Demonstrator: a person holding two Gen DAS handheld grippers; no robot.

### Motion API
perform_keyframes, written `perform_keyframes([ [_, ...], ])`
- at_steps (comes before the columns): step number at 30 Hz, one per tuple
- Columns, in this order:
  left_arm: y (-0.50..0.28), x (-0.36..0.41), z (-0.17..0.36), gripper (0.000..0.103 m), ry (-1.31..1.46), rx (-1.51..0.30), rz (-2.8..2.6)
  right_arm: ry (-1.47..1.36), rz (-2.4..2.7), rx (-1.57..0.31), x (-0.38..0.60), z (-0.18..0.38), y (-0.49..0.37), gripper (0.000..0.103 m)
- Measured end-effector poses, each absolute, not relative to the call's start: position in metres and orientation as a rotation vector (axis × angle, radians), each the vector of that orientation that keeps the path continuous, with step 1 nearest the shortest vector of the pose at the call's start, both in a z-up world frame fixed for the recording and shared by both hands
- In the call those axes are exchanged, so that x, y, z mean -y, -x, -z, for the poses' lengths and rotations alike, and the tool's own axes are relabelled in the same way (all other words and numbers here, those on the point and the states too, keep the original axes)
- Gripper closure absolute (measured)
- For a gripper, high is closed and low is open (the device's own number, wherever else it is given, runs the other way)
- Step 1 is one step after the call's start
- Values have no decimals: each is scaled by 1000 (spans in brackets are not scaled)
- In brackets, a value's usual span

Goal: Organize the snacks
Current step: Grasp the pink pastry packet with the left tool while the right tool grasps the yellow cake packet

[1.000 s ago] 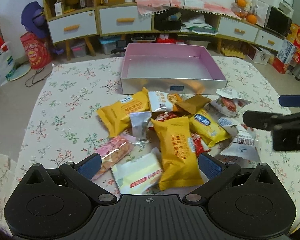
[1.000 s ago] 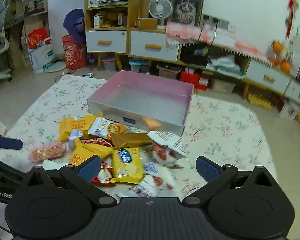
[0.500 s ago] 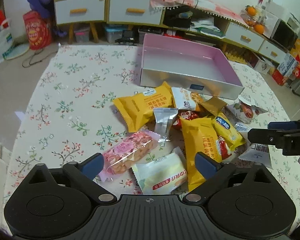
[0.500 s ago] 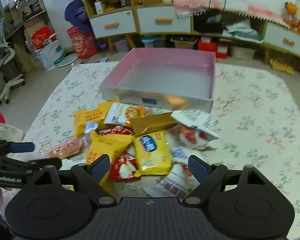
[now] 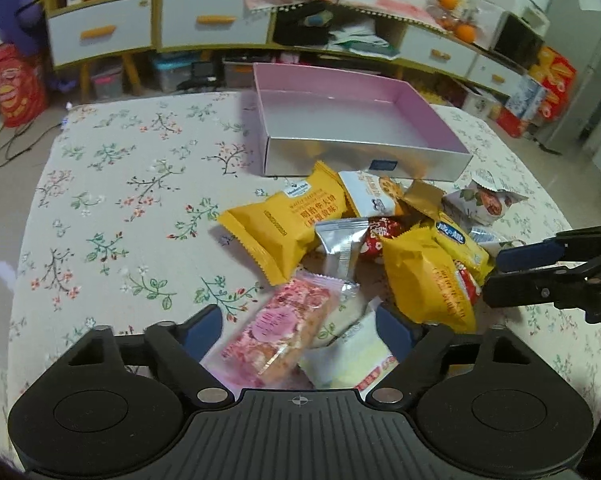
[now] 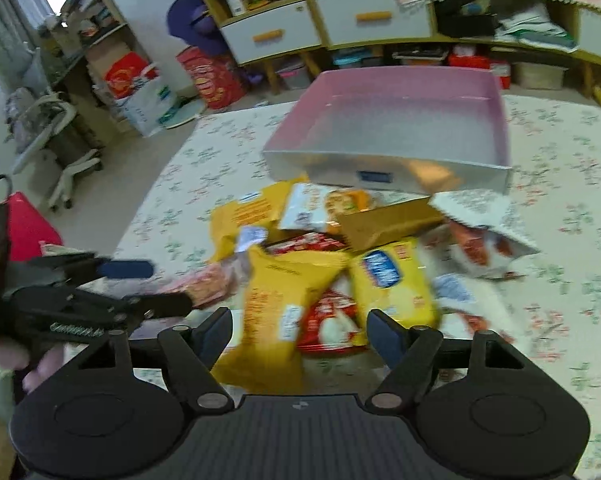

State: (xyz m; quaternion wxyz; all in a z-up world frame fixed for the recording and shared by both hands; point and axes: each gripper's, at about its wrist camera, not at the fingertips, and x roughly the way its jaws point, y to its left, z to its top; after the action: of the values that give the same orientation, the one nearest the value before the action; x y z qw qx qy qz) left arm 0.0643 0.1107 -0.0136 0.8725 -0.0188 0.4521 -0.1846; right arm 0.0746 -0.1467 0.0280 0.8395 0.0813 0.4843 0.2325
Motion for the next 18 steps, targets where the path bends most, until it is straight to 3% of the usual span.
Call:
perform_keyframes([
  [3,-71,-116,25,48,61,-971,408,-222,-527,-1050,142,-22,-78,64],
  [6,-74,-119,36,57,56,-986,395,-267,-544,-1075,137,-16,-81,70],
  [9,-76,-120,39,62,90,-1010,409,-262,-551,-1066,131,-16,-81,81],
  [12,-75,-118,38,68,93,-1025,428,-256,-544,-1065,127,-12,-81,83],
  [18,-76,-107,46,68,53,-1032,405,-203,-534,-1084,117,0,-81,86],
])
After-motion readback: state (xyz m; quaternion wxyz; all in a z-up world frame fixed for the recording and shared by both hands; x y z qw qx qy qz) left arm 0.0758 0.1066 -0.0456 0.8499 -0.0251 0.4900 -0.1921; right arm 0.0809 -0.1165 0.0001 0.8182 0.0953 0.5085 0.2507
